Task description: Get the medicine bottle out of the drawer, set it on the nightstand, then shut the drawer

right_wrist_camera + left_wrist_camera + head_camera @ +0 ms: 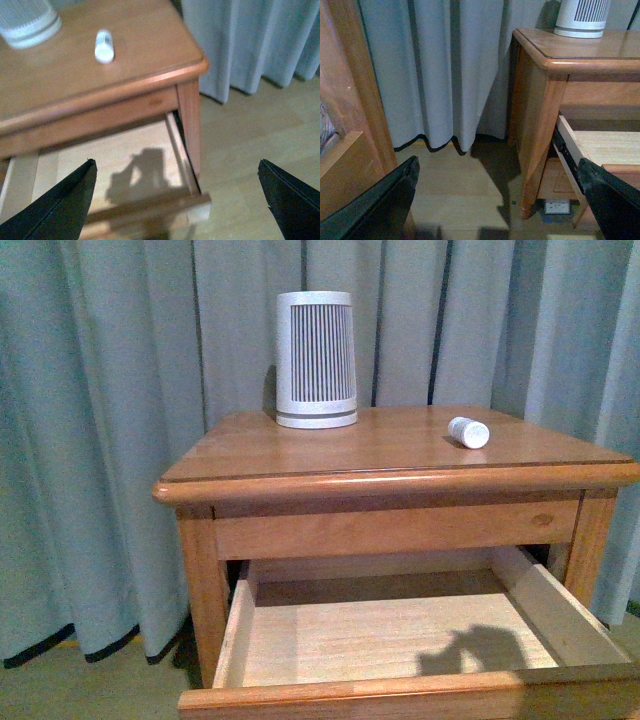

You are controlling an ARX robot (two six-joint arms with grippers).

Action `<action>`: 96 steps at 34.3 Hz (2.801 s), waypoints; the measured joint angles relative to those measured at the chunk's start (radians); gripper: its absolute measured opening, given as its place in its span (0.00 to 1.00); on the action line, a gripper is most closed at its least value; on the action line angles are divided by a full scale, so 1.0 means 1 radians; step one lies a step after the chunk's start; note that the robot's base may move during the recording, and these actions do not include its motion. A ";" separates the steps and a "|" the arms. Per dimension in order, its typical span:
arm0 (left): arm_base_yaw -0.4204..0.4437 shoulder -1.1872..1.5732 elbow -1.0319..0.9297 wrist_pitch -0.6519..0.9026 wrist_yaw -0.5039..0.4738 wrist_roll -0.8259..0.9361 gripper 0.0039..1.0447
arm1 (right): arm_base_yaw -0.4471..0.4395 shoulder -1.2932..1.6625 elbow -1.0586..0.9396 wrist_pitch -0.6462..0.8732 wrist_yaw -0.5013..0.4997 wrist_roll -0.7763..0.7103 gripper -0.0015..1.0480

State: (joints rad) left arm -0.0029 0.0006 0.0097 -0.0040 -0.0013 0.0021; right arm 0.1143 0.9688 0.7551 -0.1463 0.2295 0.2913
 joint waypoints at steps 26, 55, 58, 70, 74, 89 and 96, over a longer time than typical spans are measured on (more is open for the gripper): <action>0.000 0.000 0.000 0.000 0.000 0.000 0.94 | 0.143 0.369 -0.436 0.548 0.019 -0.043 0.93; 0.000 0.000 0.000 0.000 0.000 0.000 0.94 | 0.047 1.133 0.209 0.869 0.028 -0.288 0.93; 0.000 0.000 0.000 0.000 0.000 0.000 0.94 | 0.043 1.176 0.278 0.846 0.020 -0.293 0.93; 0.000 0.000 0.000 0.000 0.000 0.000 0.94 | 0.035 1.187 0.296 0.834 0.003 -0.307 0.93; 0.000 0.000 0.000 0.000 0.000 0.000 0.94 | 0.032 1.132 0.246 0.815 0.014 -0.291 0.93; 0.000 0.000 0.000 0.000 0.000 0.000 0.94 | -0.182 0.127 -0.433 0.668 0.145 -0.184 0.93; 0.000 0.000 0.000 0.000 0.000 0.000 0.94 | -0.111 -0.370 -0.598 0.456 0.132 -0.183 0.93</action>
State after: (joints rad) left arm -0.0029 0.0006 0.0097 -0.0040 -0.0010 0.0021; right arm 0.0029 0.5987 0.1570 0.3096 0.3618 0.1078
